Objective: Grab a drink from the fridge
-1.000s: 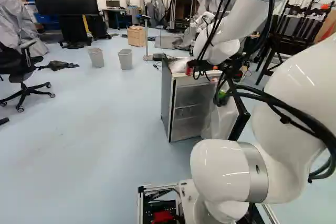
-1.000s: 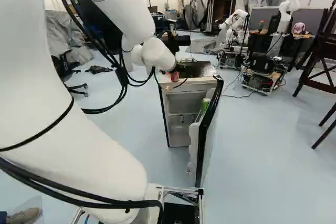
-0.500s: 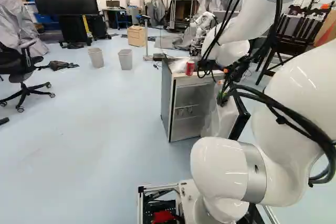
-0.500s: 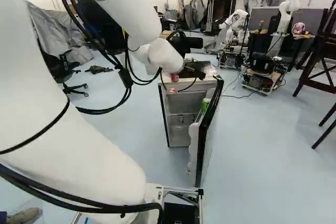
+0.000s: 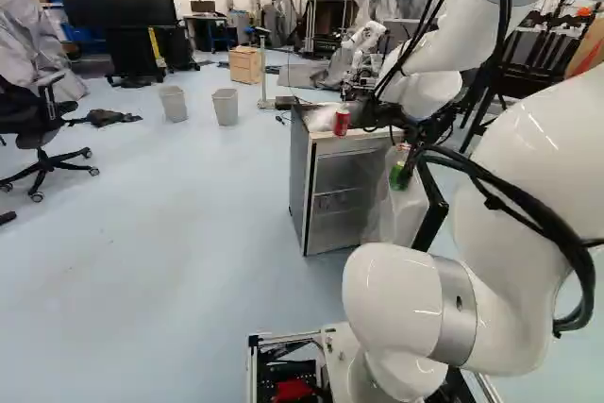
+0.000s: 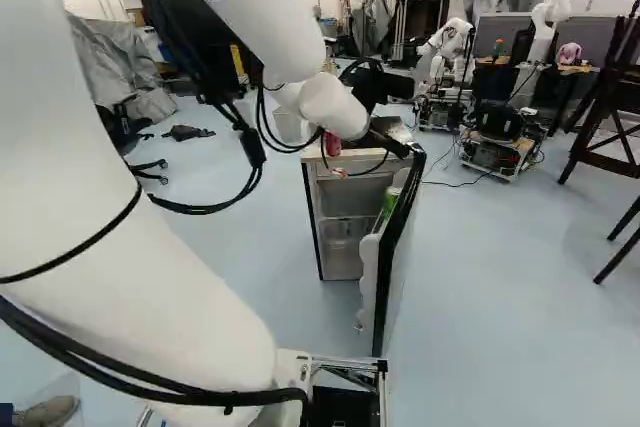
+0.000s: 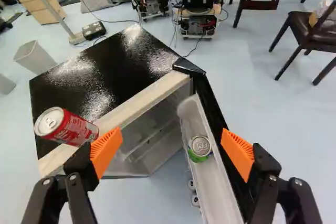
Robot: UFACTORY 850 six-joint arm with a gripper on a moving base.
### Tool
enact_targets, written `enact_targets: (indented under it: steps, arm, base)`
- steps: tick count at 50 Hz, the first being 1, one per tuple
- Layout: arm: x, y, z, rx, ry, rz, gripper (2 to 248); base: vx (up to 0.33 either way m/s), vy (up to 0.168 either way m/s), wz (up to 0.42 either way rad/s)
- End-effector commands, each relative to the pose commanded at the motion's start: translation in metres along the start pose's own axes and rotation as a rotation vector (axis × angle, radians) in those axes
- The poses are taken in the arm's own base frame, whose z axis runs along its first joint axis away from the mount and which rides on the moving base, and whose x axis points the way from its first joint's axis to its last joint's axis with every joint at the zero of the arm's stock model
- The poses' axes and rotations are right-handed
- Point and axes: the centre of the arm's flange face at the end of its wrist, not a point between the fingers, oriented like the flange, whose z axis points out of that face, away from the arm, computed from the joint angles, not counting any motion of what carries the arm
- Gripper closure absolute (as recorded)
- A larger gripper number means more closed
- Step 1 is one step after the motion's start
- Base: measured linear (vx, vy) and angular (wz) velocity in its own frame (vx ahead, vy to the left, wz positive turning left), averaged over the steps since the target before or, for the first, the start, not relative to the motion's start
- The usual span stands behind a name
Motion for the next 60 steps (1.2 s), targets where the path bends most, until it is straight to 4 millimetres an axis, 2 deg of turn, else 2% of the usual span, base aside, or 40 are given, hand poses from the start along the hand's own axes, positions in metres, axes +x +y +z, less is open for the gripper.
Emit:
enact_targets:
  steps: [31, 50, 60]
  arm:
    - [0.010, 0.054, 0.001, -0.129, 0.026, 0.272, 3]
    - [0.012, 0.089, -0.003, -0.208, 0.049, 0.444, 3]
    - [0.008, 0.108, 0.001, -0.254, 0.042, 0.535, 3]
  base:
    - [0.000, 0.000, 0.000]
    - [0.000, 0.000, 0.000]
    - [0.000, 0.000, 0.000]
